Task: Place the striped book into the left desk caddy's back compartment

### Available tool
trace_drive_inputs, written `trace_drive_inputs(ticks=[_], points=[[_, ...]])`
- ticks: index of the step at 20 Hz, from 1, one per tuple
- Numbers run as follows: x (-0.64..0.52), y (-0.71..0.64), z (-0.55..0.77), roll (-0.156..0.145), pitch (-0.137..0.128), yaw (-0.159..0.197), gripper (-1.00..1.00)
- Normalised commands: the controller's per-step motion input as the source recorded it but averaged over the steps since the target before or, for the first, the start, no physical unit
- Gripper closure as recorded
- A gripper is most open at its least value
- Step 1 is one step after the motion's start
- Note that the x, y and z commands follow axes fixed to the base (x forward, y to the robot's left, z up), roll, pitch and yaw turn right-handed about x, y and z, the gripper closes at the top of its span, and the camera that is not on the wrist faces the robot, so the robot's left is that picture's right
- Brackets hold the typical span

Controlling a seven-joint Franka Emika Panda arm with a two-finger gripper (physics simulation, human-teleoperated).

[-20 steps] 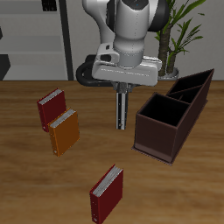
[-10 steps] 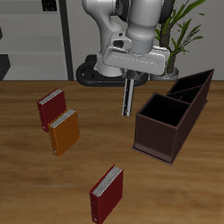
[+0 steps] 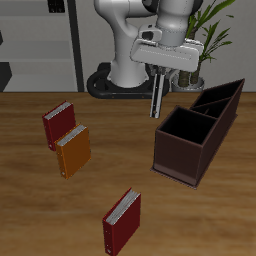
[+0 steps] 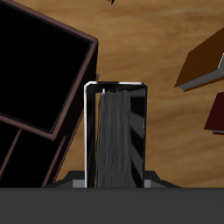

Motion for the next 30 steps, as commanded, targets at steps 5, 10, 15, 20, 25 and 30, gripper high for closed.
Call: trace_drive_inputs(ticks=[5, 10, 15, 20, 25, 30], points=[[-0.47, 0.3, 0.11, -0.003, -0.061, 0.009, 1.0], [-0.21, 0.22, 0.03, 0.017, -0.01, 0.003, 1.0], [-0.15, 0.31, 0.1, 0.059, -0.029, 0.014, 1.0], [-0.02, 0.3, 0.1, 0.034, -0.014, -0.017, 1.0], [0.03, 0.28, 0.11, -0.001, -0.013, -0.053, 1.0], [0.09, 0.21, 0.16, 0.021, -0.029, -0.016, 1.0]])
